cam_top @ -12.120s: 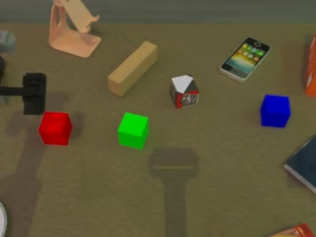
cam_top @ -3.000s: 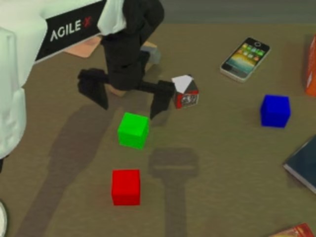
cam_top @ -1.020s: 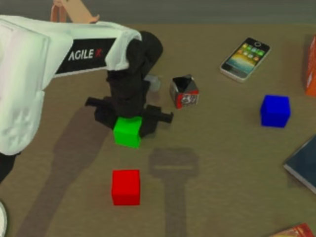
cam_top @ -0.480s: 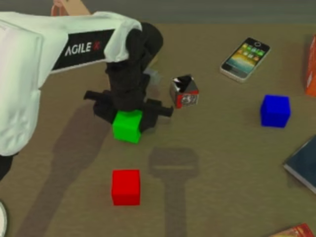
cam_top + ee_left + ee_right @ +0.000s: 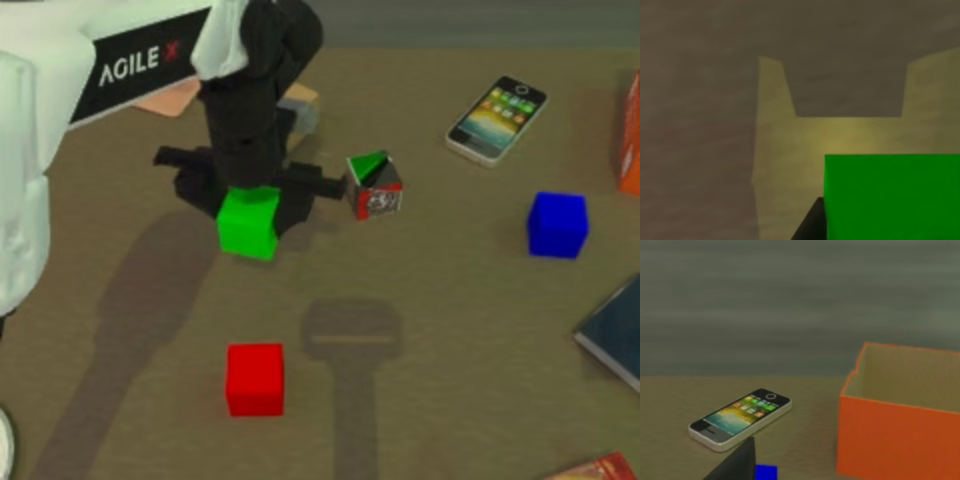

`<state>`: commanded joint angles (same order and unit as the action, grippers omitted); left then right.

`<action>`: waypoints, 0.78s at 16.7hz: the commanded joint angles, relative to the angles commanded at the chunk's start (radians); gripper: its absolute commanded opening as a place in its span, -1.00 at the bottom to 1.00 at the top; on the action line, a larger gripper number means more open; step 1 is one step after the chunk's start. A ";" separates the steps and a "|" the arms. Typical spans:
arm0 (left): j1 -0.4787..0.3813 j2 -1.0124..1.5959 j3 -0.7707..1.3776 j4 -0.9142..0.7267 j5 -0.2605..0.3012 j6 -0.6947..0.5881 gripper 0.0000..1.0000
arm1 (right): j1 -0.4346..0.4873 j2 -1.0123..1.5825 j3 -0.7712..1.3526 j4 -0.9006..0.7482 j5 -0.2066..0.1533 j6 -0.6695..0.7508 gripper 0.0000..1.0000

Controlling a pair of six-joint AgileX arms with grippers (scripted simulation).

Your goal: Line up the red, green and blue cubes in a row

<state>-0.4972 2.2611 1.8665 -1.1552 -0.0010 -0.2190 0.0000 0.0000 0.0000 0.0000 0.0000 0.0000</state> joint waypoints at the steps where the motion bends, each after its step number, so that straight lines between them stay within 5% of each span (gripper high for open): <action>1: -0.006 0.004 -0.002 0.002 0.000 0.002 -1.00 | 0.000 0.000 0.000 0.000 0.000 0.000 1.00; 6: -0.079 -0.027 -0.037 0.005 -0.004 -0.109 -1.00 | 0.000 0.000 0.000 0.000 0.000 0.000 1.00; 13: -0.303 -0.140 -0.178 0.017 -0.007 -0.530 -1.00 | 0.000 0.000 0.000 0.000 0.000 0.000 1.00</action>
<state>-0.8007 2.1216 1.6889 -1.1383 -0.0084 -0.7487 0.0000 0.0000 0.0000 0.0000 0.0000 0.0000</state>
